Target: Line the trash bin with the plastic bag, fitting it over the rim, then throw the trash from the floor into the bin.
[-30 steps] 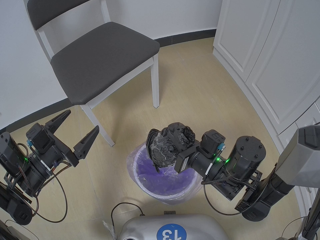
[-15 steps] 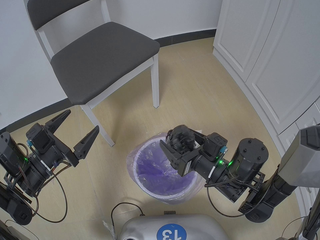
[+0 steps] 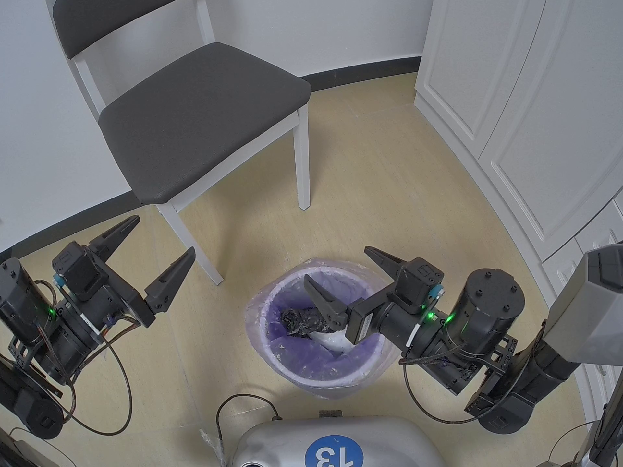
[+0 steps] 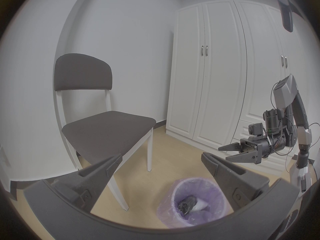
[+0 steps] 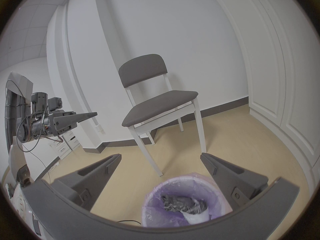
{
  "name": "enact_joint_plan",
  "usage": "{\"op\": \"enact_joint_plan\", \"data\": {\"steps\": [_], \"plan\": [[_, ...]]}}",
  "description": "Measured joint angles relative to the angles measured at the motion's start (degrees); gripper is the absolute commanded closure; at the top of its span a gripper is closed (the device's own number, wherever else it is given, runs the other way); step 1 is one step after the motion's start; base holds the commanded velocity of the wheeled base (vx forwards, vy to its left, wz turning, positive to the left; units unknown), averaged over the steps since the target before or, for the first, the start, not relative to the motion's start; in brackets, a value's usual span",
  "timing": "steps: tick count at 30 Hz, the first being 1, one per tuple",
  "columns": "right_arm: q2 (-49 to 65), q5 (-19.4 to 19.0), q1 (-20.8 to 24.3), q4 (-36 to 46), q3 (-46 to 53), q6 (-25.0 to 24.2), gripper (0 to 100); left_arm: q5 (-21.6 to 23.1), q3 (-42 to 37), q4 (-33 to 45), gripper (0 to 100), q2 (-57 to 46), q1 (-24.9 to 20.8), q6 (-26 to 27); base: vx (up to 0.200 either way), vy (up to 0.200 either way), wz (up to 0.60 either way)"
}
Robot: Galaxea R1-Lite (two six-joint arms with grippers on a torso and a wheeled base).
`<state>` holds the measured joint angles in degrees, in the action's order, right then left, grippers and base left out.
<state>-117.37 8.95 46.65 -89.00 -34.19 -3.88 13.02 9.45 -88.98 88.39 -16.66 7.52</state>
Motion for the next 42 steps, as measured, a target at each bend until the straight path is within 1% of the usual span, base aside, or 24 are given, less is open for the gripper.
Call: {"op": "enact_joint_plan", "data": {"steps": [8, 17, 20, 23, 26, 28, 29, 31, 34, 37, 39, 42], "plan": [[0.30, 0.00, -0.90, 0.11, 1.51, 1.63, 0, -0.02, -0.48, 0.00, 0, 0.72, -0.37, 0.24, 0.000, 0.000, 0.00], [0.87, 0.00, -3.33, 1.72, 2.52, 3.41, 0, 0.02, -1.73, 0.00, 0, 2.51, -1.13, 1.34, 0.000, 0.000, 0.00], [0.94, 0.00, -5.28, 6.42, 2.78, 4.17, 0, -0.84, -1.99, -0.04, 0, 3.30, -1.35, 1.51, 0.000, 0.000, 0.00], [0.83, -0.15, -8.48, 11.93, 2.34, 3.99, 0, -4.75, -2.17, 0.00, 0, 4.88, -1.55, 1.80, 0.000, 0.000, 0.00], [0.50, -0.99, -11.51, 17.27, 1.73, 2.65, 0, -7.00, -2.21, 0.00, 0, 6.60, -1.91, 1.91, 0.000, 0.000, 0.00], [0.28, -2.93, -13.53, 20.93, 1.48, 1.19, 0, -7.72, -2.17, 0.00, 0, 7.63, -2.24, 1.94, 0.000, 0.000, 0.00], [0.17, -4.57, -14.68, 22.86, 1.32, 0.35, 0, -7.96, -2.12, 0.00, 0, 8.11, -2.43, 1.95, 0.000, 0.000, 0.00], [0.00, -8.02, -16.66, 26.55, 1.07, -0.83, 0, -8.34, -2.07, 0.02, 0, 8.85, -2.65, 1.95, 0.000, 0.000, 0.00], [-0.29, -14.31, -20.20, 32.43, 0.38, -2.17, 0, -8.62, -2.04, -0.02, 0, 9.76, -2.93, 1.97, 0.000, 0.000, 0.00], [-0.82, -19.83, -23.45, 34.97, -0.45, -3.21, 0, -8.79, -2.01, 0.00, 0, 10.34, -3.06, 1.97, 0.000, 0.000, 0.00], [-1.54, -21.97, -25.60, 35.72, -0.94, -3.62, 0, -8.86, -2.01, 0.00, 0, 10.64, -3.10, 1.97, 0.000, 0.000, 0.00], [-2.89, -22.77, -27.48, 36.29, -1.68, -3.95, 0, -8.89, -1.96, 0.00, 0, 11.02, -3.17, 1.97, 0.000, 0.000, 0.00]]}}
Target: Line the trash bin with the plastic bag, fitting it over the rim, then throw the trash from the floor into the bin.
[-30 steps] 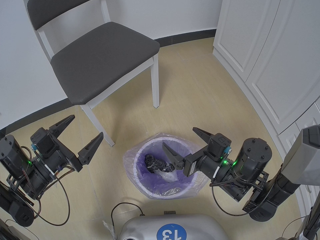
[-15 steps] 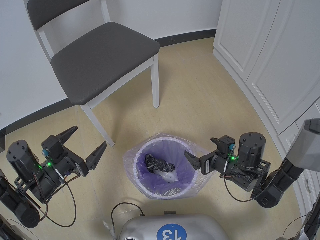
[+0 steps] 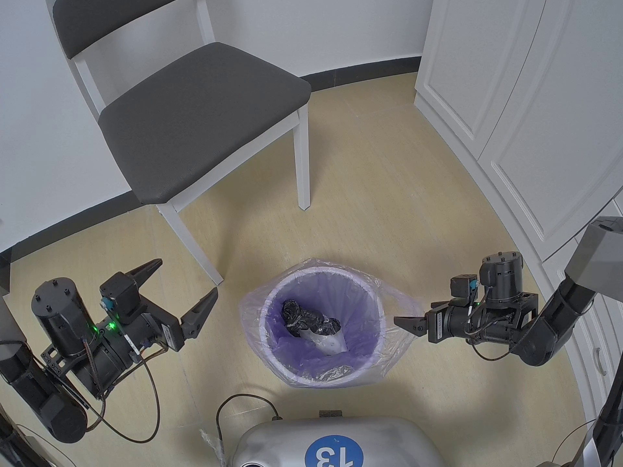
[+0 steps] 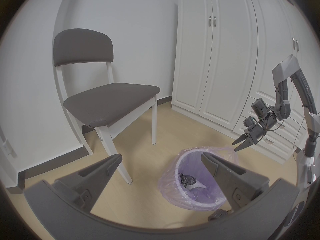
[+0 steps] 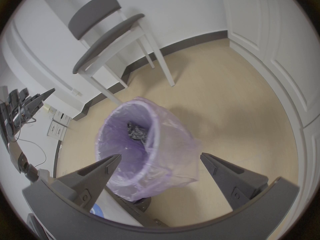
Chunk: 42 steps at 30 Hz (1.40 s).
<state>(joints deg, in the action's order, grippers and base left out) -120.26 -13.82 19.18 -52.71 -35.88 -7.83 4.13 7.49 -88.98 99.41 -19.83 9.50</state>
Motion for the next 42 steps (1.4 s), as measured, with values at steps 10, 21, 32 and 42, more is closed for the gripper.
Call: {"op": "enact_joint_plan", "data": {"steps": [10, 21, 32, 42], "plan": [[-4.46, -0.78, -0.68, -0.50, -0.67, -0.13, 0, -0.09, 0.06, 0.00, 0, 0.78, 0.02, 0.10, 0.000, 0.000, 0.00], [-9.18, -0.93, 0.89, -12.11, -0.59, -1.30, 100, -0.11, 0.04, 0.00, 0, 0.85, 0.00, 0.07, 0.000, 0.000, 0.00], [-12.62, -0.84, -1.23, -13.82, -0.17, 0.63, 100, -0.09, -0.11, 0.00, 0, 1.22, -0.32, 0.13, 0.000, 0.000, 0.00], [-18.97, 0.00, -0.82, -17.08, -5.30, 3.10, 100, -0.17, -0.38, -0.02, 0, 2.02, -0.78, 0.49, 0.000, 0.000, 0.00]]}}
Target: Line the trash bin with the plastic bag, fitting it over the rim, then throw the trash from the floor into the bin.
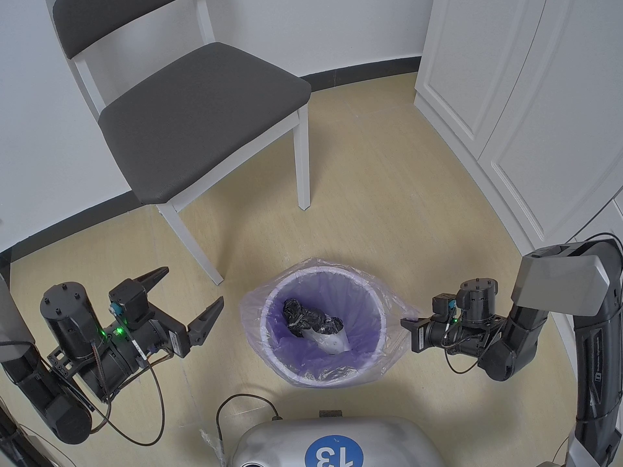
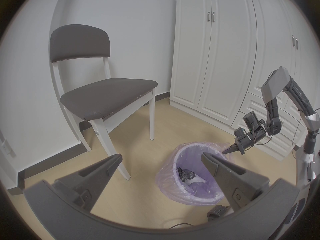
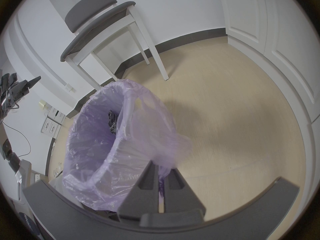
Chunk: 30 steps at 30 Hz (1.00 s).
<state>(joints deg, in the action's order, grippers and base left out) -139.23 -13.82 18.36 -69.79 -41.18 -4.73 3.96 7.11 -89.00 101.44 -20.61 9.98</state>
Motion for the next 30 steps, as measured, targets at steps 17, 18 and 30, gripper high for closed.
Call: {"op": "enact_joint_plan", "data": {"steps": [17, 18, 30], "plan": [[-6.12, 0.12, 0.05, 21.35, -25.10, 4.49, 100, -0.62, -0.17, 0.02, 0, 0.00, -1.57, 0.05, 0.000, 0.000, 0.00], [-6.34, 0.11, -0.01, 24.00, -27.21, 5.00, 100, -0.62, -0.17, 0.02, 0, -0.11, -1.60, 0.02, 0.000, 0.000, 0.00], [-8.20, -0.21, -0.61, 34.43, -34.87, 11.33, 100, -0.71, -0.22, 0.02, 0, -0.89, -2.34, 0.02, 0.000, 0.000, 0.00]]}}
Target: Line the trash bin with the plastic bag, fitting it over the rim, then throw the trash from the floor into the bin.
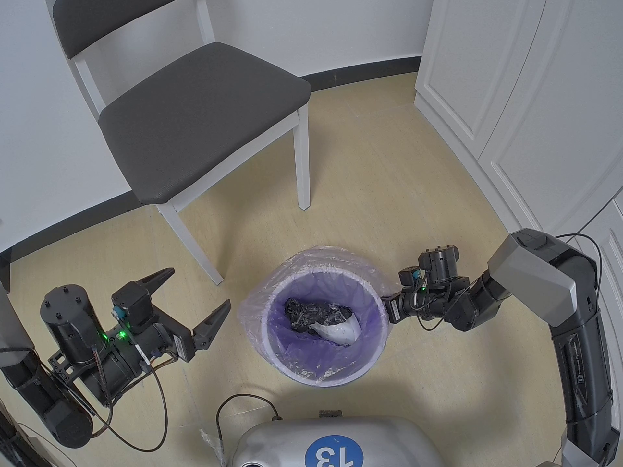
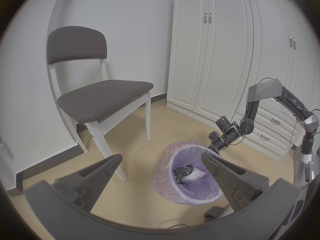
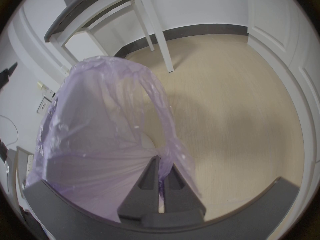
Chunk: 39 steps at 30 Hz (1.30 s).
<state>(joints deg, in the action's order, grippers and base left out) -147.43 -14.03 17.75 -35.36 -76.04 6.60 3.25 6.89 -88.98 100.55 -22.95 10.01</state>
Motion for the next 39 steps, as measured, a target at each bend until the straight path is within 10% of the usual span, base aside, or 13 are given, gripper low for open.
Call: {"op": "enact_joint_plan", "data": {"steps": [19, 20, 39], "plan": [[-2.46, 0.13, -0.63, 3.43, -3.91, 2.73, 100, 0.11, -0.22, -0.02, 0, 0.22, 0.13, -0.02, 0.000, 0.000, 0.00], [-2.51, 0.16, -0.66, 3.84, -4.02, 3.08, 0, 0.16, -0.48, 0.05, 0, 0.24, 0.13, -0.02, 0.000, 0.000, 0.00], [-2.29, 1.74, -2.76, 3.67, -3.22, 7.19, 0, 0.16, -0.69, -0.02, 0, 1.40, 0.80, -0.20, 0.000, 0.000, 0.00]]}}
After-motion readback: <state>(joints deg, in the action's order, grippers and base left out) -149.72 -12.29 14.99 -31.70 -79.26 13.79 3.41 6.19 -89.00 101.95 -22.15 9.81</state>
